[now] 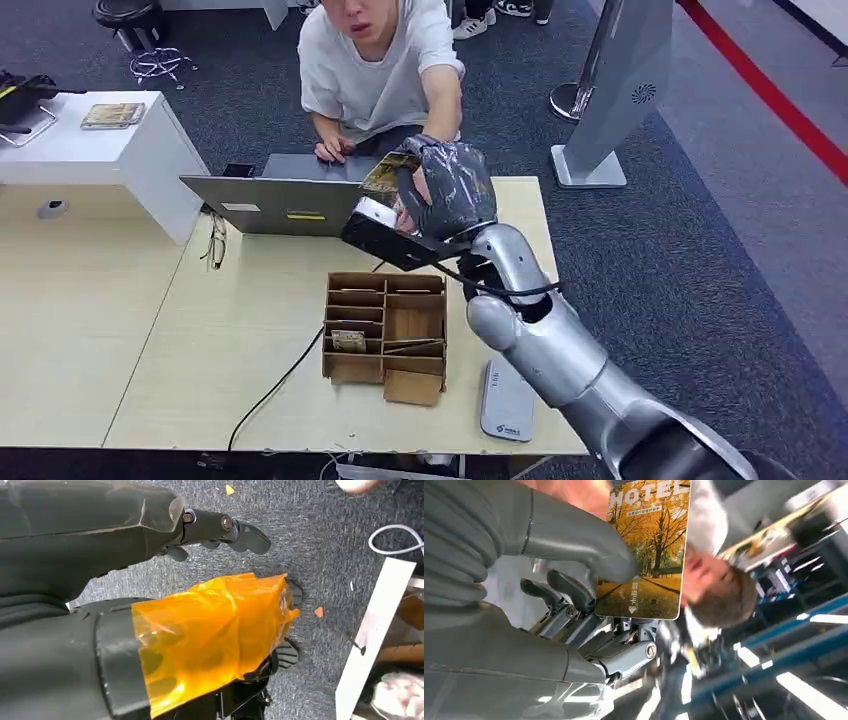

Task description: Pass the card to the sensor for recognition and then transmit it.

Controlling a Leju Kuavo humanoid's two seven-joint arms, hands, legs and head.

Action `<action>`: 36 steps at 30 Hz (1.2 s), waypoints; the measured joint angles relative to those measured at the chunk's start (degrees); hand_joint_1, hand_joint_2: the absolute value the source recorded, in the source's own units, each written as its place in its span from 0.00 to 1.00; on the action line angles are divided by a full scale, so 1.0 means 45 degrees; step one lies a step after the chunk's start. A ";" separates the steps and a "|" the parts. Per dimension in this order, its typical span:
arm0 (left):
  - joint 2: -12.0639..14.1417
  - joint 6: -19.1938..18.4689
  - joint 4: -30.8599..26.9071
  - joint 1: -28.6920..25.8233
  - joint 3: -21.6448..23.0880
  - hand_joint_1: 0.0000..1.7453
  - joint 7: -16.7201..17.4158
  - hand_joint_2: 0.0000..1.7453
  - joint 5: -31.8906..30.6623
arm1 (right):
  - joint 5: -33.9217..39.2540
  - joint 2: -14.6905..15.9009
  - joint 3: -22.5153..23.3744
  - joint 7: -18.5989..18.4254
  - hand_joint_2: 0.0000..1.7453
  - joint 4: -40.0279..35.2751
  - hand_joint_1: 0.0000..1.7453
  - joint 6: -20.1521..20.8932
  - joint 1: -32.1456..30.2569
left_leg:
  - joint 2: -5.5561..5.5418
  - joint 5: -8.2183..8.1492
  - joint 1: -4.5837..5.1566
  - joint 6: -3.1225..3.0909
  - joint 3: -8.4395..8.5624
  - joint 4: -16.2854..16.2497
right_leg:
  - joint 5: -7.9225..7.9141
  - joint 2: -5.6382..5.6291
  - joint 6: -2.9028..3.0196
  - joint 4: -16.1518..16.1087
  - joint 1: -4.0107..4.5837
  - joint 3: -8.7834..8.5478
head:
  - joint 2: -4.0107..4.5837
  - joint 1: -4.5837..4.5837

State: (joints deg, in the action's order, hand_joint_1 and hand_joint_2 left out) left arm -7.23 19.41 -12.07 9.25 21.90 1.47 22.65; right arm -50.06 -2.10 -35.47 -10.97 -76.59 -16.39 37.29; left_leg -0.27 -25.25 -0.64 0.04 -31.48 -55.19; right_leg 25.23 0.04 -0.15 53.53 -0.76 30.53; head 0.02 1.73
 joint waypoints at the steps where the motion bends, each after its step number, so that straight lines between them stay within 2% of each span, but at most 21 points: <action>1: 0.0000 -0.0033 0.0000 0.0000 0.0000 0.00 0.0039 0.00 -0.0068 | -0.0572 0.0000 -0.0005 -0.0111 1.00 0.0058 1.00 -0.0038 0.0011 | 0.0000 0.0000 0.0000 0.0000 0.0000 0.0000 | 0.0000 0.0000 0.0000 0.0000 0.0000 0.0000 | 0.0000 0.0000; 5: 0.0000 -0.0180 -0.0005 0.0003 0.0000 0.00 0.0112 0.00 -0.0361 | -0.3240 0.0005 -0.0024 -0.0661 1.00 0.0311 1.00 -0.0311 0.0062 | 0.0001 -0.0001 0.0000 0.0000 -0.0001 0.0000 | 0.0000 -0.0001 0.0000 0.0000 0.0000 0.0003 | 0.0000 0.0000; 9: -0.0005 -0.0335 -0.0053 0.0021 0.0000 0.00 0.0238 0.00 -0.0661 | -0.6578 0.0039 -0.0155 -0.1301 1.00 0.0722 1.00 -0.0006 0.0276 | 0.0001 0.0000 -0.0001 0.0000 0.0000 0.0000 | 0.0000 -0.0001 0.0000 -0.0001 0.0001 0.0005 | 0.0000 0.0005; 15: -0.0053 -0.0447 -0.0087 0.0027 0.0000 0.00 0.0267 0.00 -0.0914 | -0.7944 0.0146 -0.0248 -0.1311 1.00 0.1530 1.00 0.0729 0.0553 | 0.0001 0.0003 0.0000 -0.0004 0.0000 0.0000 | -0.0005 -0.0001 -0.0002 -0.0001 0.0000 0.0004 | 0.0000 0.0000; 23: -0.0068 -0.0481 -0.0087 0.0021 -0.0024 0.00 0.0252 0.00 -0.1269 | -0.8138 0.0384 -0.0588 -0.0557 1.00 0.2871 1.00 0.1599 0.0933 | 0.0001 0.0008 0.0001 -0.0010 -0.0002 -0.0001 | -0.0011 -0.0001 -0.0008 -0.0001 -0.0001 0.0006 | 0.0000 0.0000; 25: -0.0068 -0.0476 -0.0087 0.0022 -0.0039 0.00 0.0228 0.00 -0.1303 | -0.7831 0.0466 -0.0748 -0.0205 1.00 0.3182 1.00 0.1864 0.1068 | 0.0001 0.0008 0.0001 -0.0010 -0.0002 -0.0001 | -0.0010 -0.0001 -0.0008 -0.0001 -0.0001 0.0006 | 0.0000 0.0000; 26: -0.0063 -0.0471 -0.0087 0.0020 -0.0049 0.00 0.0228 0.00 -0.1322 | -0.7610 0.0500 -0.0806 -0.0020 1.00 0.3321 0.94 0.2053 0.1131 | 0.0001 0.0008 0.0001 -0.0010 -0.0003 -0.0001 | -0.0010 -0.0001 -0.0008 -0.0001 -0.0001 0.0006 | 0.0000 0.0005; 27: -0.0063 -0.0461 -0.0087 0.0017 -0.0068 0.00 0.0223 0.00 -0.1361 | -0.7414 0.0534 -0.0879 0.0152 1.00 0.3459 1.00 0.2216 0.1210 | 0.0001 0.0008 0.0001 -0.0010 -0.0003 -0.0001 | -0.0011 -0.0001 -0.0008 -0.0001 -0.0001 0.0007 | 0.0000 0.0000; 32: -0.0068 -0.0437 -0.0087 0.0016 -0.0262 0.00 0.0214 0.00 -0.1536 | -0.5963 0.0738 -0.1461 0.1122 1.00 0.4171 1.00 0.3215 0.1740 | 0.0002 0.0008 0.0001 -0.0010 -0.0002 -0.0001 | -0.0010 -0.0002 -0.0008 -0.0001 -0.0001 0.0007 | 0.0000 0.0005; 36: -0.0068 -0.0413 -0.0087 0.0016 -0.0384 0.00 0.0209 0.00 -0.1628 | -0.5345 0.0821 -0.1929 0.1414 1.00 0.4687 1.00 0.3575 0.2109 | 0.0001 0.0008 0.0001 -0.0010 -0.0002 -0.0002 | -0.0010 -0.0003 -0.0008 -0.0001 0.0000 0.0007 | 0.0000 0.0000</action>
State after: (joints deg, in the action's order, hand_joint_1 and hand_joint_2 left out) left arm -7.54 17.55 -12.46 9.32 20.17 2.40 15.32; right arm -74.11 1.60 -44.15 -4.61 -55.49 -0.30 46.79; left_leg -0.26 -25.21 -0.64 -0.01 -31.49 -55.20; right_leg 25.19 0.03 -0.19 53.53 -0.76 30.56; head 0.02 1.73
